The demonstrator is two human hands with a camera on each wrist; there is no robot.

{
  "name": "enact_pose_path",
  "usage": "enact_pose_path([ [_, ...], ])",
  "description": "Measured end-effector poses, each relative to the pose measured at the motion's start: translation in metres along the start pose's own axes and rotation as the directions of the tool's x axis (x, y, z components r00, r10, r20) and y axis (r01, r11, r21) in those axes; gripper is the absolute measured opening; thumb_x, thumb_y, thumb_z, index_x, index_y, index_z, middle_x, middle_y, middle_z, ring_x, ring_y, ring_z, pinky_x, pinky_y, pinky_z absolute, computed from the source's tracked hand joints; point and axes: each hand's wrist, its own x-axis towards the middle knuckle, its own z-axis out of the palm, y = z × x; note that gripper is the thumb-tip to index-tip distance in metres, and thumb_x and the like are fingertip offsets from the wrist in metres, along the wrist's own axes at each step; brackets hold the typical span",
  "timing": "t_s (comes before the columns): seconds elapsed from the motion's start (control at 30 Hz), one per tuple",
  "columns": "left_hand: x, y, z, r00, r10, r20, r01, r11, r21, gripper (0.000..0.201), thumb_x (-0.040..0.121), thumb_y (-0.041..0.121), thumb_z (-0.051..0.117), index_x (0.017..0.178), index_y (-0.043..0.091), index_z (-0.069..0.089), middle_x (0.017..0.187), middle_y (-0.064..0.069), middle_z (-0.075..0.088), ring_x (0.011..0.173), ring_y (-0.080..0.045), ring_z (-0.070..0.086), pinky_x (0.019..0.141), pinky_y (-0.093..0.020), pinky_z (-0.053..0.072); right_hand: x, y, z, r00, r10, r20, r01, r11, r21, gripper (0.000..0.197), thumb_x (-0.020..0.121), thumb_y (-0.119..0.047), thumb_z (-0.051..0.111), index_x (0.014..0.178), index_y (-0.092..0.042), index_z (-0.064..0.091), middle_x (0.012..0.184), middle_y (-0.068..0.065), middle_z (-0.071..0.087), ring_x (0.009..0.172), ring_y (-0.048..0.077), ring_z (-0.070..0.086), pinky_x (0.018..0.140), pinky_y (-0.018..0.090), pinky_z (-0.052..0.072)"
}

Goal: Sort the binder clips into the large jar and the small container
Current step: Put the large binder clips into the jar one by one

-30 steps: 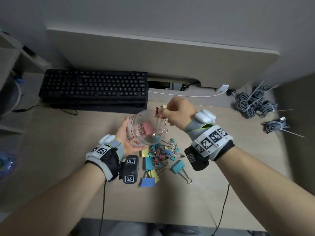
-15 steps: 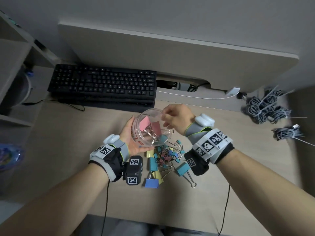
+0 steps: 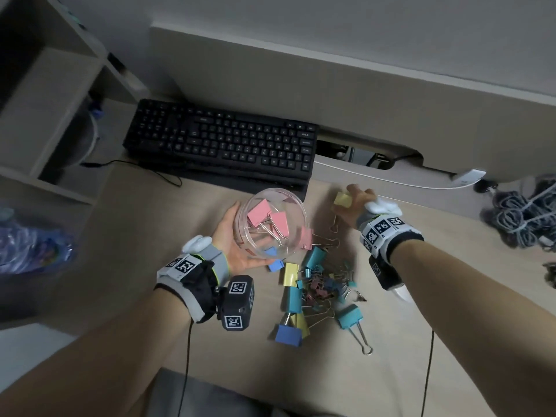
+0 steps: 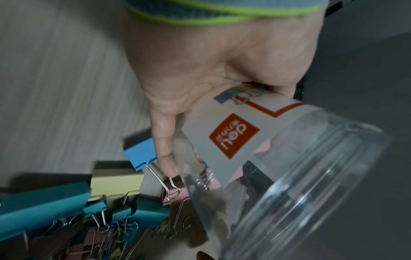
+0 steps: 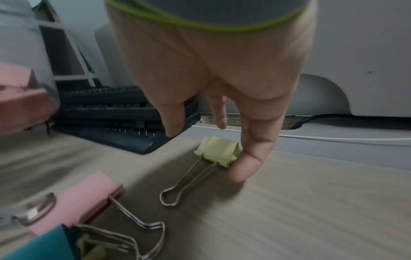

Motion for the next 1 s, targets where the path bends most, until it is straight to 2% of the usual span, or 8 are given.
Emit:
enact_pose_path([
  [0.07,-0.001,0.003,-0.003,1.0,0.0,-0.008,0.0,1.0,-0.003,0.068,0.08,0.073,0.051,0.123,0.021,0.066,0.119,-0.011,0.07,0.105,-0.033,0.07,0.077,-0.062,0.055,0.007,-0.005,0.011,0.999,-0.023,0.035,0.021,0.998,0.065,0.059,0.088,-0.048,0.061,0.138,-0.022,0.043,0.135,0.014,0.047,0.111,0.036,0.056,0.075,0.04,0.044],
  [0.13,-0.001,0.005,-0.007,1.0,-0.002,-0.01,0.002,1.0,-0.007,0.07,0.081,0.073,0.05,0.122,0.019,0.067,0.119,-0.012,0.071,0.106,-0.034,0.069,0.074,-0.06,0.057,0.013,-0.009,0.021,0.997,-0.048,0.053,0.037,0.984,0.176,0.063,0.088,-0.038,0.066,0.141,-0.013,0.043,0.144,0.021,0.039,0.127,0.037,0.046,0.098,0.045,0.041],
  [0.2,-0.001,0.007,-0.009,1.0,-0.006,-0.016,0.006,1.0,-0.009,0.071,0.081,0.073,0.05,0.122,0.018,0.067,0.119,-0.012,0.071,0.107,-0.034,0.069,0.075,-0.06,0.057,0.014,-0.009,0.027,0.998,-0.055,0.036,0.047,0.976,0.211,0.063,0.088,-0.03,0.067,0.142,-0.007,0.043,0.147,0.024,0.034,0.132,0.037,0.041,0.105,0.043,0.037],
  [0.63,-0.006,0.007,-0.014,0.999,-0.01,-0.038,0.011,1.0,0.011,0.069,0.078,0.073,0.054,0.124,0.021,0.063,0.121,-0.012,0.069,0.101,-0.033,0.072,0.078,-0.061,0.055,-0.008,0.02,0.04,0.993,0.078,0.085,-0.096,0.967,0.236,0.045,0.091,-0.016,0.06,0.132,-0.002,0.05,0.136,0.024,0.05,0.124,0.037,0.049,0.096,0.04,0.041],
  [0.77,-0.011,0.006,-0.017,1.0,-0.01,-0.026,0.011,0.999,0.041,0.068,0.08,0.072,0.053,0.121,0.019,0.065,0.115,-0.011,0.072,0.099,-0.031,0.072,0.078,-0.058,0.056,-0.02,0.014,0.043,0.983,0.18,-0.016,-0.175,0.97,0.171,0.037,0.09,-0.039,0.055,0.113,-0.012,0.045,0.104,0.012,0.058,0.084,0.029,0.058,0.069,0.037,0.041],
  [0.8,-0.012,0.006,-0.018,1.0,-0.01,-0.026,0.011,0.999,0.047,0.068,0.081,0.072,0.052,0.119,0.018,0.065,0.112,-0.011,0.074,0.098,-0.03,0.073,0.076,-0.056,0.057,-0.019,0.01,0.045,0.984,0.181,-0.01,-0.176,0.969,0.173,0.042,0.089,-0.042,0.057,0.115,-0.012,0.044,0.107,0.012,0.056,0.085,0.029,0.057,0.069,0.039,0.043],
  [0.9,-0.012,0.008,-0.025,1.0,-0.006,-0.03,0.008,0.999,0.051,0.066,0.082,0.072,0.051,0.117,0.018,0.066,0.108,-0.01,0.075,0.096,-0.029,0.073,0.074,-0.055,0.057,-0.009,0.004,0.053,0.99,0.132,0.042,-0.138,0.957,0.257,0.067,0.085,-0.042,0.067,0.137,-0.007,0.043,0.137,0.023,0.045,0.122,0.039,0.049,0.096,0.048,0.042],
  [1.0,-0.011,0.01,-0.031,0.999,-0.009,-0.031,0.01,0.999,0.048,0.067,0.081,0.072,0.052,0.121,0.02,0.065,0.113,-0.009,0.073,0.101,-0.03,0.072,0.069,-0.055,0.058,-0.003,0.006,0.053,0.987,0.151,0.052,-0.159,0.95,0.269,0.069,0.085,-0.036,0.069,0.139,-0.004,0.041,0.143,0.025,0.041,0.129,0.041,0.043,0.103,0.048,0.038],
])
